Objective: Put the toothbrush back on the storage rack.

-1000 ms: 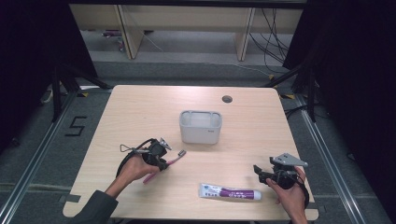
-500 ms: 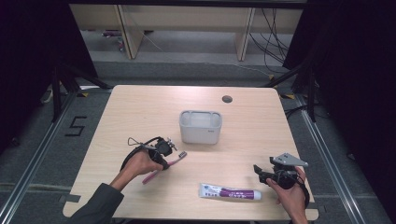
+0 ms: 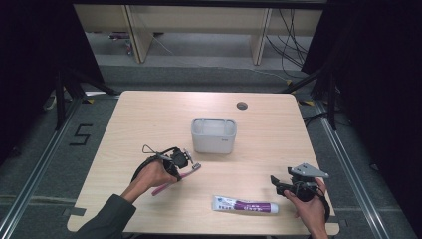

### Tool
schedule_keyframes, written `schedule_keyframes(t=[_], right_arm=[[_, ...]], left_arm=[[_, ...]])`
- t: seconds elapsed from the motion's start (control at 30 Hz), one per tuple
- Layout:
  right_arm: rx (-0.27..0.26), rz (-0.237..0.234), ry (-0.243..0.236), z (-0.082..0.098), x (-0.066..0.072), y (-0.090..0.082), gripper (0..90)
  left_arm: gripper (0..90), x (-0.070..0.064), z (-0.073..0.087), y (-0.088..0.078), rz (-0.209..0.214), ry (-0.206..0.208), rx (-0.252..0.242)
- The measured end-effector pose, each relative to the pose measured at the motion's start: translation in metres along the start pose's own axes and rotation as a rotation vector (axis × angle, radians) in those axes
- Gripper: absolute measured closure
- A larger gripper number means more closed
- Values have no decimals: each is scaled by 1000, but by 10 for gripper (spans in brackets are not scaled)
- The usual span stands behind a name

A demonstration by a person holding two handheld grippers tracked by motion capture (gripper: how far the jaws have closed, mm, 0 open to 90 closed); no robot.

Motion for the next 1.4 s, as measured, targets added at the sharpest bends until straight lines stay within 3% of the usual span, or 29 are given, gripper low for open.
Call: schedule_keyframes(t=[0.03,0.33,0.43,0.5,0.53,0.57,0.83,0.97,1.0,1.2,1.4], right_arm=[[-17,8,-39,-2,-4,0,265],[-11,8,-40,-2,-4,0,266],[-10,9,-36,-2,-5,0,265],[8,2,2,0,-1,-1,265],[8,3,-1,0,-2,-1,265],[-10,8,-35,-2,-4,0,265],[-8,8,-37,-1,-4,0,265],[-7,12,-39,-1,-5,0,265],[5,6,-5,0,-2,-1,265],[2,6,-3,0,-2,-1,265],[-8,6,5,-1,-3,-1,265]], left_arm=[[804,-1,-1,-1,-3,-2,-11],[817,7,-5,-25,-23,-25,-142],[818,11,-3,-30,-26,-26,-157],[819,12,-2,-31,-38,-22,-159],[819,11,-1,-32,-30,-22,-163],[818,11,-2,-33,-25,-26,-175],[819,13,-3,-48,-44,-30,-203],[818,15,-5,-59,-62,-29,-248],[818,14,-6,-62,-58,-19,-255],[818,19,-11,-81,-73,-53,-380],[818,28,-16,-102,-95,-123,-537]])
Point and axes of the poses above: each handheld gripper's, and its own axes: y roughly forward along the jaws, z roughly out of its underside, x roughly to its left, the point moved 7 cm from there along y, roughly forward along the jaws, and after that the axes turned 4 degrees about y, right-handed, at the moved point
